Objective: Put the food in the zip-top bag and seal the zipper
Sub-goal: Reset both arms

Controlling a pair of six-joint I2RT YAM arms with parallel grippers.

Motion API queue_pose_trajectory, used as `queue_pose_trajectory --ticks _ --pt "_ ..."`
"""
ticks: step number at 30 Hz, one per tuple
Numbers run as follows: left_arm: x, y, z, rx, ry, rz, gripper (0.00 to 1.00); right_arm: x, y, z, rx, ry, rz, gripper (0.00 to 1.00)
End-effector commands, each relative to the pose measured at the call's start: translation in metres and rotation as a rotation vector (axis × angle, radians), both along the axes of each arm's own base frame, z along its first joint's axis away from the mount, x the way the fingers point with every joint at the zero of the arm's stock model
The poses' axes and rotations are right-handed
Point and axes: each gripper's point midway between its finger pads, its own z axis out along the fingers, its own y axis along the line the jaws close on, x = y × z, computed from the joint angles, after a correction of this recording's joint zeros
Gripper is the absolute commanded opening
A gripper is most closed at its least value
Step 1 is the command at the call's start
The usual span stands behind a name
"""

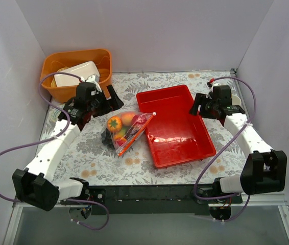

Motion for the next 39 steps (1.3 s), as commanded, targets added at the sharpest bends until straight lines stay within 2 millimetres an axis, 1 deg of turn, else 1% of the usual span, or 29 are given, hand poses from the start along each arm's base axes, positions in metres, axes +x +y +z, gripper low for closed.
queue_pose_trajectory --ticks 1,2,3,4,5,6,7,8,10,11,12,14,15,17,21,22,24,29,32,35,39 --pt "0.023 0.011 0.029 -0.087 -0.052 -0.062 0.98 -0.008 -0.012 0.008 -0.047 -0.027 0.008 0.76" --pt "0.028 0.02 0.03 -0.089 -0.048 -0.039 0.98 -0.008 -0.014 0.008 -0.049 -0.028 0.007 0.76" --pt "0.03 0.022 0.027 -0.089 -0.034 -0.043 0.98 -0.01 -0.015 0.008 -0.052 -0.03 0.004 0.78" --pt "0.028 0.018 0.026 -0.106 -0.017 -0.08 0.98 -0.009 -0.017 0.009 -0.056 -0.038 0.002 0.79" --pt "0.036 0.022 0.021 -0.11 0.008 -0.069 0.98 -0.01 -0.018 0.008 -0.06 -0.037 0.001 0.79" --pt "0.035 0.024 0.014 -0.117 0.048 -0.06 0.98 -0.011 -0.019 0.008 -0.061 -0.037 0.001 0.79" --pt "0.035 0.024 0.011 -0.137 0.068 -0.07 0.98 -0.012 -0.019 0.007 -0.063 -0.034 0.003 0.79" --pt "0.041 0.033 0.004 -0.144 0.095 -0.033 0.98 -0.012 -0.019 0.007 -0.062 -0.036 0.008 0.81" --pt "0.045 0.045 -0.003 -0.169 0.137 0.043 0.98 -0.013 -0.019 0.008 -0.061 -0.034 0.018 0.84" --pt "0.048 0.056 -0.006 -0.166 0.138 0.086 0.98 -0.015 -0.018 0.009 -0.06 -0.03 0.029 0.86" --pt "0.049 0.06 -0.01 -0.161 0.139 0.108 0.98 -0.015 -0.018 0.01 -0.065 -0.027 0.032 0.91" --pt "0.05 0.067 -0.011 -0.147 0.128 0.149 0.98 -0.017 -0.022 0.009 -0.081 -0.02 0.024 0.97" --pt "0.049 0.068 -0.008 -0.145 0.11 0.15 0.98 -0.017 -0.022 0.01 -0.084 -0.023 0.022 0.98" --pt "0.048 0.073 -0.005 -0.13 0.09 0.171 0.98 -0.018 -0.023 0.011 -0.083 -0.026 0.017 0.98" --pt "0.046 0.077 0.015 -0.138 0.007 0.195 0.98 -0.019 -0.022 0.012 -0.068 -0.019 0.005 0.98" --pt "0.04 0.078 0.019 -0.142 -0.021 0.204 0.98 -0.018 -0.022 0.013 -0.067 -0.021 0.003 0.98" --pt "0.04 0.083 0.023 -0.144 -0.058 0.237 0.98 -0.018 -0.022 0.013 -0.065 -0.021 0.001 0.98" --pt "0.039 0.083 0.013 -0.14 -0.016 0.239 0.98 -0.019 -0.024 0.017 -0.075 -0.019 -0.005 0.98" --pt "0.039 0.089 0.007 -0.114 -0.006 0.263 0.98 -0.018 -0.028 0.019 -0.091 -0.023 -0.021 0.98" --pt "0.04 0.091 0.008 -0.097 -0.027 0.261 0.98 -0.017 -0.031 0.02 -0.102 -0.036 -0.037 0.98" --pt "0.04 0.094 0.007 -0.08 -0.035 0.273 0.98 -0.018 -0.032 0.018 -0.1 -0.034 -0.046 0.98"
